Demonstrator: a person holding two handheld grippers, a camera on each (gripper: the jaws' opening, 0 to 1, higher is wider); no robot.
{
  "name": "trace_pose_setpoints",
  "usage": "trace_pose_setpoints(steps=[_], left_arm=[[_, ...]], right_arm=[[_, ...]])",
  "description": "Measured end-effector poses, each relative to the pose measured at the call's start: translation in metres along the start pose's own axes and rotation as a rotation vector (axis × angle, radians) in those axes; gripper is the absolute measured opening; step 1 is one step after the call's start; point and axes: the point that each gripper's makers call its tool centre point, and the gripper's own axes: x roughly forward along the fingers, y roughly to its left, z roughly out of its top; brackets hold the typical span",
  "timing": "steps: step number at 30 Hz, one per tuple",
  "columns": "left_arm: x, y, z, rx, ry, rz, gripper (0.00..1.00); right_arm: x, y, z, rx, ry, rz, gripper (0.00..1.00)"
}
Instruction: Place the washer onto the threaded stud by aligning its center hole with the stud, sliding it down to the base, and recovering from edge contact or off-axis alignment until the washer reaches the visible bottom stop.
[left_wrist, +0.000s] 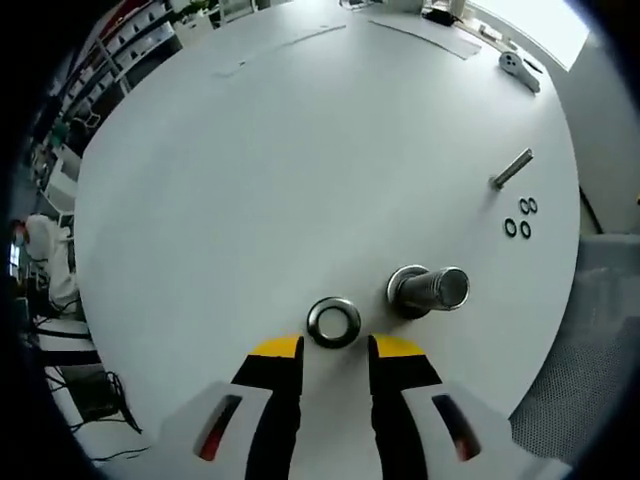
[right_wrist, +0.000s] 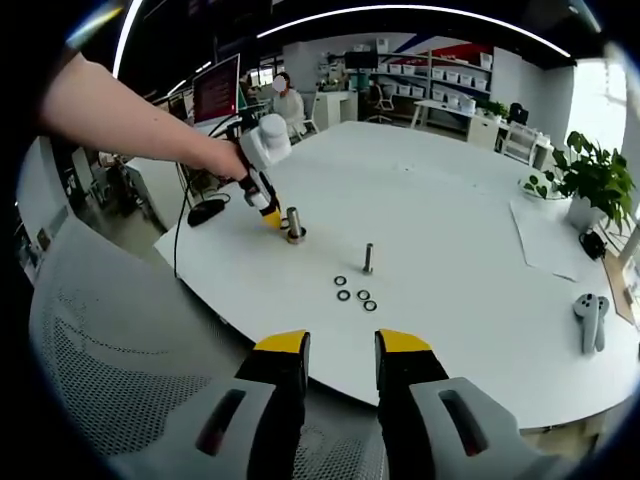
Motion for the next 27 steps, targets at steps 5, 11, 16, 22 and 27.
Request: trace_pose_setpoints(steps=[5,11,16,22,27], left_arm=[[0.006,0.004,-0.001,0.002,0.008,-0.006,0.24],[0.011,0.002,0.004,0.000,0.012,-0.006,0.25],[0.012,0.007,0.011,0.014,0.009,-0.007,0.23],[0.016,0.008,0.010,0.012,-0.008,-0.015,0.21],[0.015,0.004,0.008,0.009,0.003,-0.017,0.21]], right_arm=[[0.000,0.000,0.000,0.000,0.001,-0.001,0.29],[0.000,-0.001,0.000,0.003,-0.001,-0.007,0.29],[0.000,-0.002,0.000,0.003,0.001,-0.009,0.29],[-0.001,-0.006,0.001,0.008,-0.001,-0.016,0.29],[0.000,-0.005,0.000,0.003,0.005,-0.013,0.28]])
